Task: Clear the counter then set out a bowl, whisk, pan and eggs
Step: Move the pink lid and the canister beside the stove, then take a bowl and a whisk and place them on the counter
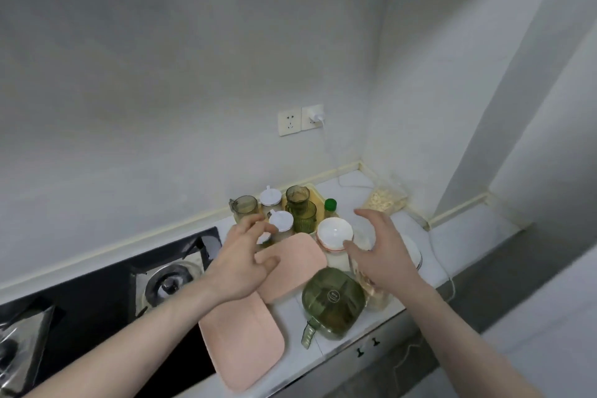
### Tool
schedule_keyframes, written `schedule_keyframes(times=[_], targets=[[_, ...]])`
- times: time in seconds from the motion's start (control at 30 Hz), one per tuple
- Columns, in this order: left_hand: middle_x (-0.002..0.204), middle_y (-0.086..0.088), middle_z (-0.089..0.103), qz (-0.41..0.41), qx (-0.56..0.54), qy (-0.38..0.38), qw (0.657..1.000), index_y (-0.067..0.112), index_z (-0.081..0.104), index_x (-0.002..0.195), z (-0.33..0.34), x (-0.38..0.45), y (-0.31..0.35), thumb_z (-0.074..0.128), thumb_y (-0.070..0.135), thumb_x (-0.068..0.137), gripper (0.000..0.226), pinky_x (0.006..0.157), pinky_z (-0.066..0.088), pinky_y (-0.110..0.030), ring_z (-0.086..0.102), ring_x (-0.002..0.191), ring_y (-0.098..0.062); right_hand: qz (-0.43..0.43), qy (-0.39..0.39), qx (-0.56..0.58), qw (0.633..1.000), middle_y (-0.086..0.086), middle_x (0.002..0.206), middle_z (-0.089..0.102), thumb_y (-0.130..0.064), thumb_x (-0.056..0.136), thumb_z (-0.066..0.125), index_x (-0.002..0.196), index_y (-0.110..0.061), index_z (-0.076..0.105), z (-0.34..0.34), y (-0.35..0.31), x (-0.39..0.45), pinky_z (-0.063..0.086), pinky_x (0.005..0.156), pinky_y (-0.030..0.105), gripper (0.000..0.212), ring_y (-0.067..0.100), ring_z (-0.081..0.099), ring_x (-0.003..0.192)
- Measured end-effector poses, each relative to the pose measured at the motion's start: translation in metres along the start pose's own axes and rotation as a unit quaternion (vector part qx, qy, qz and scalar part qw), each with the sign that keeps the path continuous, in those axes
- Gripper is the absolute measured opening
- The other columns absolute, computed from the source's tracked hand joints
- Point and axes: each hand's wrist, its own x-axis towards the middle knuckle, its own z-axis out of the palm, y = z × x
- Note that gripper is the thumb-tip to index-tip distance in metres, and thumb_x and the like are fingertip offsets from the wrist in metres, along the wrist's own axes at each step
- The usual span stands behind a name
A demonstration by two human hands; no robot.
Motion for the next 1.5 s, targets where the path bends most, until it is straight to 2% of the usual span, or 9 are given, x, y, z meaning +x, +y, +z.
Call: schedule_keyframes(times=[0.17, 0.43, 0.57, 0.77, 0.9, 1.03, 1.13, 1.3, 1.5], targets=[[0.156, 0.015, 0.03, 0.163, 0.093, 0.071, 0.98, 0.036, 0.052, 0.132, -0.102, 0.014, 0.067, 0.071, 0.037, 0.089, 0.047, 0.113, 0.026, -0.026, 0.03, 0.141, -0.011, -0.093, 0.023, -0.03, 0.995, -0.02, 0.137, 0.049, -0.028, 0.089, 0.074, 0.138, -0.032, 0.055, -0.054, -0.099, 0.014, 0.031, 0.108, 0.016, 0.052, -0.004, 0.044, 0.128], [0.156, 0.015, 0.027, 0.347, 0.202, 0.175, 0.899, 0.037, 0.05, 0.132, -0.23, 0.013, 0.169, 0.069, 0.045, 0.088, 0.049, 0.115, 0.033, -0.029, 0.029, 0.143, -0.009, -0.203, 0.142, -0.059, 0.967, -0.025, 0.132, 0.048, -0.028, 0.088, 0.073, 0.134, -0.036, 0.056, -0.146, -0.228, 0.017, 0.036, 0.108, 0.017, 0.049, -0.01, 0.045, 0.125], [0.155, 0.007, 0.032, 0.386, 0.251, 0.217, 0.861, 0.033, 0.051, 0.13, -0.277, 0.019, 0.21, 0.069, 0.044, 0.084, 0.051, 0.115, 0.037, -0.035, 0.036, 0.141, -0.016, -0.248, 0.206, -0.044, 0.946, -0.018, 0.129, 0.051, -0.021, 0.084, 0.077, 0.133, -0.03, 0.058, -0.185, -0.276, 0.019, 0.047, 0.103, 0.026, 0.053, 0.001, 0.053, 0.119], [0.156, 0.011, 0.03, 0.379, 0.366, 0.262, 0.809, 0.032, 0.046, 0.136, -0.332, 0.019, 0.267, 0.06, 0.046, 0.09, 0.05, 0.109, 0.037, -0.031, 0.038, 0.136, -0.015, -0.257, 0.23, -0.057, 0.937, -0.02, 0.14, 0.044, -0.026, 0.09, 0.07, 0.139, -0.034, 0.049, -0.238, -0.333, 0.028, 0.043, 0.107, 0.026, 0.054, 0.002, 0.048, 0.126], [0.154, 0.009, 0.033, 0.344, 0.412, 0.279, 0.797, 0.032, 0.047, 0.136, -0.357, 0.024, 0.302, 0.058, 0.045, 0.089, 0.05, 0.109, 0.037, -0.034, 0.04, 0.134, -0.017, -0.258, 0.247, -0.105, 0.928, -0.014, 0.145, 0.04, -0.023, 0.09, 0.066, 0.143, -0.03, 0.044, -0.267, -0.352, 0.046, 0.041, 0.108, 0.03, 0.058, 0.01, 0.046, 0.132], [0.158, 0.006, 0.03, 0.307, 0.437, 0.297, 0.792, 0.03, 0.045, 0.139, -0.374, 0.038, 0.333, 0.059, 0.049, 0.088, 0.056, 0.111, 0.037, -0.036, 0.038, 0.139, -0.019, -0.253, 0.265, -0.151, 0.918, -0.007, 0.15, 0.036, -0.023, 0.089, 0.064, 0.146, -0.026, 0.04, -0.298, -0.361, 0.075, 0.042, 0.109, 0.036, 0.062, 0.019, 0.044, 0.137], [0.165, 0.005, 0.021, 0.284, 0.423, 0.299, 0.806, 0.03, 0.039, 0.145, -0.375, 0.052, 0.349, 0.06, 0.049, 0.087, 0.064, 0.117, 0.032, -0.034, 0.027, 0.149, -0.019, -0.23, 0.281, -0.151, 0.92, -0.004, 0.153, 0.033, -0.022, 0.088, 0.062, 0.15, -0.025, 0.036, -0.318, -0.366, 0.098, 0.044, 0.108, 0.039, 0.067, 0.022, 0.043, 0.138], [0.168, 0.0, 0.015, 0.25, 0.439, 0.307, 0.806, 0.028, 0.028, 0.153, -0.368, 0.083, 0.389, 0.058, 0.049, 0.087, 0.076, 0.122, 0.023, -0.035, 0.018, 0.153, -0.022, -0.201, 0.28, -0.157, 0.926, -0.003, 0.159, 0.027, -0.013, 0.087, 0.057, 0.157, -0.024, 0.028, -0.358, -0.365, 0.133, 0.044, 0.102, 0.034, 0.077, 0.024, 0.038, 0.141], [0.154, -0.001, 0.03, 0.197, 0.45, 0.331, 0.806, 0.025, 0.025, 0.155, -0.357, 0.122, 0.432, 0.057, 0.046, 0.085, 0.08, 0.11, 0.037, -0.039, 0.033, 0.139, -0.025, -0.142, 0.246, -0.2, 0.938, 0.004, 0.161, 0.023, -0.011, 0.088, 0.055, 0.159, -0.021, 0.018, -0.392, -0.353, 0.176, 0.047, 0.098, 0.039, 0.081, 0.033, 0.04, 0.138]])
